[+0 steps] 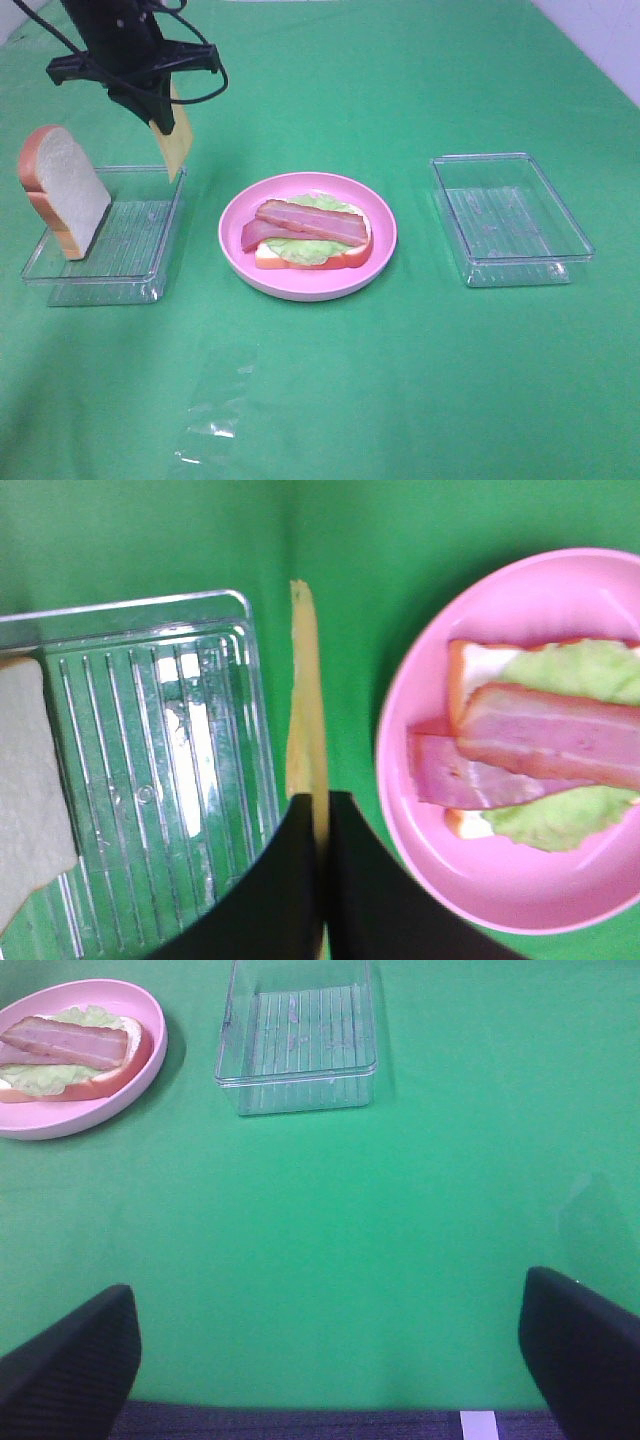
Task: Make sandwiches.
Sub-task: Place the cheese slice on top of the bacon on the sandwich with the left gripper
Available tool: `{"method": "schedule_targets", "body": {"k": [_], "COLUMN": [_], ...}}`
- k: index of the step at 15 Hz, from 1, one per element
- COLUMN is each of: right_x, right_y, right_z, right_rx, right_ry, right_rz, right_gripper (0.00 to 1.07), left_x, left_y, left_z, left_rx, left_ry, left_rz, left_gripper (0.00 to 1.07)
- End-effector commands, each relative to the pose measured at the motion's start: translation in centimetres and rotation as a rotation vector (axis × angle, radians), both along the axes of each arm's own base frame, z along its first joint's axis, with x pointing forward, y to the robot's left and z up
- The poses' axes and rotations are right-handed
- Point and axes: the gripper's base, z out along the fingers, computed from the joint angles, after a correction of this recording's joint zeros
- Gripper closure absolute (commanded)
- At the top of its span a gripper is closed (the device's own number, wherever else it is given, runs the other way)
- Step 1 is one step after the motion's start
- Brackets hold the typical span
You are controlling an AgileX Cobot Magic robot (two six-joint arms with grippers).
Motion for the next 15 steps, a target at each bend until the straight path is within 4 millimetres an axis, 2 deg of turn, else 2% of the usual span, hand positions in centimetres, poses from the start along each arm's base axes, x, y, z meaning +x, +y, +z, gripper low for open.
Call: {"method": "schedule_targets", "body": {"k": [1,3,4,5,8,9,10,11,15], "right_x": [-0.3,-0.3,-0.3,-0.3,-0.2,-0.2,-0.2,-0.2,-0.2], "right_y": [0.0,0.0,0.0,0.0,0.0,0.0,0.0,0.0,0.0], "right_z": [0.0,0.0,0.0,0.0,0.0,0.0,0.0,0.0,0.0], "right_rx": [-0.004,-0.004,-0.004,-0.004,-0.004,-0.004,-0.004,-0.004,0.000], "right_ry": [-0.031,-0.030,-0.030,-0.030,-0.026,-0.026,-0.025,-0.025,-0.025], "right_rz": [-0.002,-0.002,-0.002,-0.002,-0.002,-0.002,-0.002,-0.002,0.001], "right_gripper": [0.09,0.09,0.09,0.09,0.09,0.09,0.09,0.09,0.09], "left_x": [-2.1,-2.8,-3.1,-3.1,-2.9,-2.3,-2.1,-2.0,-1.9], "left_y": [-0.8,-1.9,-3.1,-3.8,-6.5,-7.8,-8.3,-8.5,-10.8], "left_z": [3.0,3.9,4.3,4.2,3.6,2.4,1.3,0.9,-3.4], "left_rx": [-0.066,-0.138,-0.224,-0.251,-0.507,-0.591,-0.601,-0.601,-0.569], "left_ry": [0.049,0.046,0.030,0.023,0.010,-0.006,0.005,0.009,0.048], "left_rz": [-0.053,-0.091,-0.163,-0.195,-0.335,-0.352,-0.364,-0.375,-0.422], "left_gripper": [1.07,1.07,1.07,1.07,1.07,1.07,1.07,1.07,1.07]}}
